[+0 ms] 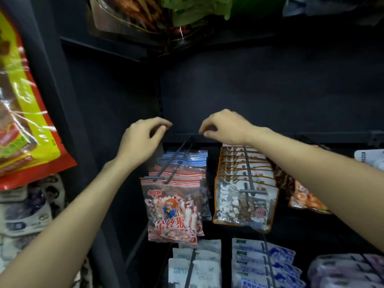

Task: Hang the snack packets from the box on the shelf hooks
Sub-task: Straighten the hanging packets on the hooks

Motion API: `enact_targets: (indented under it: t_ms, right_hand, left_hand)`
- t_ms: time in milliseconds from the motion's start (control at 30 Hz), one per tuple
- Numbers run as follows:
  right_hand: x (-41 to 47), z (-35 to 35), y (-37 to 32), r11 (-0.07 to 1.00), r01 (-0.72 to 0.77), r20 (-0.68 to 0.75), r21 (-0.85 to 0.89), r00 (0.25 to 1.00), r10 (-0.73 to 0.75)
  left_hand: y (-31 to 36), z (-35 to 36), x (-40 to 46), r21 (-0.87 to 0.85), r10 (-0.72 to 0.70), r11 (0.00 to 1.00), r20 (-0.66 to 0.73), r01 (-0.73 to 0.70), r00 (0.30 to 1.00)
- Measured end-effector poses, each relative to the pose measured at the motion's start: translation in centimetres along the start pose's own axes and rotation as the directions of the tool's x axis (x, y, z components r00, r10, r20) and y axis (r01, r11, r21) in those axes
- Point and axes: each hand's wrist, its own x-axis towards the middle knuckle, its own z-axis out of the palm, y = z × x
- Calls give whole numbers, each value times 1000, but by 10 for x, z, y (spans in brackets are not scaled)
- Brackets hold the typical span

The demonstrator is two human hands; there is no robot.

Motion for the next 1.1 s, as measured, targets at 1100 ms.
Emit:
enact_targets:
  t_ms: [1100]
  right_hand:
    - [-167,37,13,987,-149,-160,51,975,156]
  left_hand:
    - [125,74,-92,81,130,983,311,-162,941]
